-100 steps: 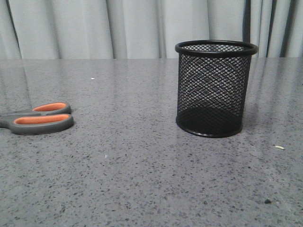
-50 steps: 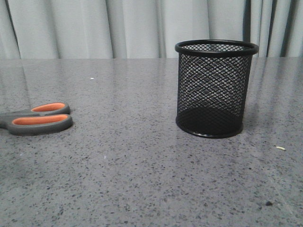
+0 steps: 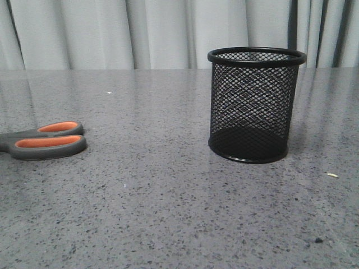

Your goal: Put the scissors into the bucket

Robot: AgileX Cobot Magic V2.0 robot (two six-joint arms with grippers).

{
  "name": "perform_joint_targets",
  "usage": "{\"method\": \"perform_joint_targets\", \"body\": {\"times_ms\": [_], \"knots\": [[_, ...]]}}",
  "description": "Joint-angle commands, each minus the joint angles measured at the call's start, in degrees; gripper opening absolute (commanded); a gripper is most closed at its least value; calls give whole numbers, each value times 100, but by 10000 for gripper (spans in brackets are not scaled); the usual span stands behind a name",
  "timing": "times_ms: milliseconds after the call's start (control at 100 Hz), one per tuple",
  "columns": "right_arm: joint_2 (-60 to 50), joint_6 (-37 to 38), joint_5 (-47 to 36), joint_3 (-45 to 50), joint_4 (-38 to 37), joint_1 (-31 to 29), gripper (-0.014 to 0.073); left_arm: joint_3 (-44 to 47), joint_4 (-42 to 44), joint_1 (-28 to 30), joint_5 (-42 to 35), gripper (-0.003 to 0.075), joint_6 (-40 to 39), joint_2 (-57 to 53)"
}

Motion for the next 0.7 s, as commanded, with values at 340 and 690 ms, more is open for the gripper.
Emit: {"method": "perform_joint_targets", "body": {"times_ms": [340,690], "knots": [[0,-76,-238,-212,137,310,414,-412,-175,-45,73,417,4168,1533],[0,-83,-249,-212,137,441,414,-727,-41,-236,34,417,4737,2358]]}}
